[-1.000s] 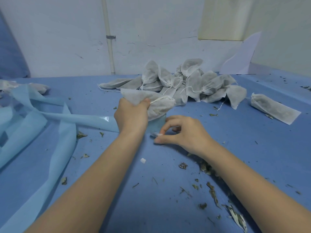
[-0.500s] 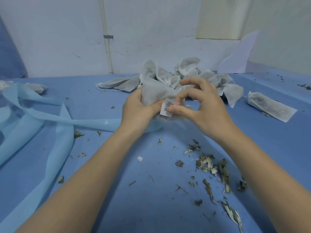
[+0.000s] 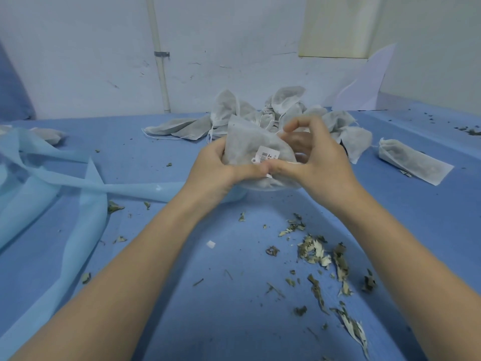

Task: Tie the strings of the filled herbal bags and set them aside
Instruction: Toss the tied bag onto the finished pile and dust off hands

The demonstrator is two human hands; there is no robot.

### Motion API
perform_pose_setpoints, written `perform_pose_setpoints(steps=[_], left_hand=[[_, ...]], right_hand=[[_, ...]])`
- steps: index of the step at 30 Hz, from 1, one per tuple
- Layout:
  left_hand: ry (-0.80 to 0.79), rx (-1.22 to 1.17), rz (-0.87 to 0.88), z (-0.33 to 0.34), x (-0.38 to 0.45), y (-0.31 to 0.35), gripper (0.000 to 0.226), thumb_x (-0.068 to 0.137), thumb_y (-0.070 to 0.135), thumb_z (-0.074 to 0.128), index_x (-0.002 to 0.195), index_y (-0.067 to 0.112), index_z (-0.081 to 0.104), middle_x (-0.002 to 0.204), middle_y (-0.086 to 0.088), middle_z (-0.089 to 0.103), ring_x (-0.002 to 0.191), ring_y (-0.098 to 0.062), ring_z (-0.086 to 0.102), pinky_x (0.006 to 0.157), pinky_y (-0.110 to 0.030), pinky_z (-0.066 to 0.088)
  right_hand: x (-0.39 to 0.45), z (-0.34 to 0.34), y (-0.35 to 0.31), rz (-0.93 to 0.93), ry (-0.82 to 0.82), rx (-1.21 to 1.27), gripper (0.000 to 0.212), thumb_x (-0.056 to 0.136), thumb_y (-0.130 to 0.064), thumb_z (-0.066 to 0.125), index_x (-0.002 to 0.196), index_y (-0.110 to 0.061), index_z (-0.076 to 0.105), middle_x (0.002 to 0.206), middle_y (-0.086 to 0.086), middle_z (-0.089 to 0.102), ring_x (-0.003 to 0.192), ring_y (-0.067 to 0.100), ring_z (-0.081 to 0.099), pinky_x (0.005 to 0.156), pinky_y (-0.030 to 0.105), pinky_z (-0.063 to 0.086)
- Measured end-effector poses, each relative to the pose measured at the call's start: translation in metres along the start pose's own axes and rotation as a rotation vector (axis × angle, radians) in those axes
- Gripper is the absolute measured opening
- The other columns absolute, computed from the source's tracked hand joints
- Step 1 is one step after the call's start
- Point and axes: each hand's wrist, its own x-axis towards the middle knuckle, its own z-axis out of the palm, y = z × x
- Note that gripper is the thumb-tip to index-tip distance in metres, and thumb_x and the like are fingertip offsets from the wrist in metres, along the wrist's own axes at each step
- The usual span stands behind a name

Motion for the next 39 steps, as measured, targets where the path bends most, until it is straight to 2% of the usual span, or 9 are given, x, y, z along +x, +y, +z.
perform_pose_setpoints(steps=[7, 13, 16, 21, 25, 28, 32, 36, 39], left_hand=[[0.059, 0.037, -0.008, 0.005, 0.001, -0.004, 0.049, 0.051, 0.007, 0.074, 0.099, 0.006, 0.066, 0.101, -0.016, 0.071, 0.099, -0.033, 0.065, 0.092, -0.054, 0.049], [0.023, -0.050, -0.065, 0.011, 0.000, -0.008, 0.042, 0.050, 0.003, 0.074, 0.091, 0.006, 0.068, 0.095, -0.014, 0.072, 0.095, -0.033, 0.068, 0.092, -0.049, 0.051], [0.076, -0.083, -0.087, 0.013, 0.001, -0.009, 0.040, 0.051, 0.006, 0.072, 0.090, 0.003, 0.069, 0.094, -0.015, 0.072, 0.092, -0.031, 0.068, 0.089, -0.044, 0.052], [0.263, -0.217, -0.146, 0.015, 0.002, -0.006, 0.032, 0.067, 0.018, 0.079, 0.091, -0.001, 0.069, 0.089, -0.017, 0.072, 0.085, -0.030, 0.069, 0.084, -0.042, 0.053], [0.556, -0.252, -0.160, 0.017, 0.004, -0.009, 0.015, 0.073, 0.017, 0.076, 0.066, 0.012, 0.064, 0.065, -0.003, 0.066, 0.066, -0.022, 0.063, 0.064, -0.031, 0.048], [0.653, -0.259, -0.167, 0.017, 0.003, -0.007, 0.019, 0.073, 0.020, 0.077, 0.062, 0.016, 0.062, 0.061, 0.002, 0.064, 0.061, -0.018, 0.060, 0.057, -0.025, 0.045], [0.676, -0.258, -0.197, 0.011, -0.001, 0.001, 0.019, 0.073, 0.023, 0.076, 0.065, 0.014, 0.061, 0.068, -0.002, 0.065, 0.069, -0.022, 0.064, 0.064, -0.030, 0.053], [0.587, -0.365, -0.233, 0.009, -0.011, 0.006, 0.026, 0.081, 0.032, 0.067, 0.074, 0.011, 0.054, 0.077, -0.008, 0.065, 0.064, -0.023, 0.069, 0.071, -0.034, 0.058], [0.589, -0.275, -0.236, 0.009, -0.012, 0.003, 0.032, 0.093, 0.038, 0.049, 0.091, 0.009, 0.059, 0.090, -0.011, 0.065, 0.079, -0.025, 0.065, 0.079, -0.037, 0.052]], right_hand=[[0.000, 0.011, 0.003, 0.051, 0.056, 0.242, 0.015, 0.077, -0.034, 0.074, 0.087, -0.028, 0.065, 0.083, -0.011, 0.071, 0.083, 0.006, 0.067, 0.082, 0.029, 0.053], [0.001, 0.014, 0.006, 0.063, 0.212, 0.212, 0.012, 0.073, -0.031, 0.081, 0.075, -0.035, 0.069, 0.073, -0.018, 0.071, 0.077, 0.004, 0.068, 0.073, 0.020, 0.054], [-0.001, 0.011, 0.007, 0.097, 0.110, 0.180, 0.005, 0.079, -0.036, 0.075, 0.081, -0.032, 0.075, 0.077, -0.015, 0.073, 0.077, 0.002, 0.067, 0.070, 0.019, 0.051], [-0.004, 0.011, 0.007, 0.132, -0.090, 0.225, 0.041, 0.080, -0.023, 0.076, 0.117, -0.036, 0.064, 0.114, -0.007, 0.065, 0.102, 0.005, 0.063, 0.086, 0.025, 0.050], [-0.010, 0.027, 0.001, 0.272, 0.143, 0.258, 0.060, 0.070, -0.036, 0.082, 0.120, -0.037, 0.047, 0.112, -0.008, 0.057, 0.092, 0.005, 0.065, 0.073, 0.026, 0.057], [-0.013, 0.044, -0.004, 0.376, 0.232, 0.495, 0.048, 0.072, -0.022, 0.082, 0.105, -0.025, 0.047, 0.114, 0.002, 0.055, 0.096, 0.016, 0.067, 0.063, 0.025, 0.058], [-0.007, 0.060, -0.010, 0.459, 0.268, 0.674, 0.036, 0.074, -0.006, 0.076, 0.093, -0.021, 0.049, 0.109, 0.013, 0.064, 0.094, 0.024, 0.067, 0.072, 0.031, 0.058], [0.021, 0.073, -0.035, 0.511, 0.555, 0.637, 0.031, 0.075, -0.018, 0.077, 0.085, -0.026, 0.049, 0.094, 0.000, 0.062, 0.085, 0.016, 0.063, 0.089, 0.040, 0.054], [0.043, 0.102, -0.075, 0.234, 0.051, 0.675, 0.037, 0.087, -0.042, 0.066, 0.118, -0.023, 0.059, 0.119, -0.008, 0.059, 0.099, 0.002, 0.065, 0.099, 0.033, 0.050]])
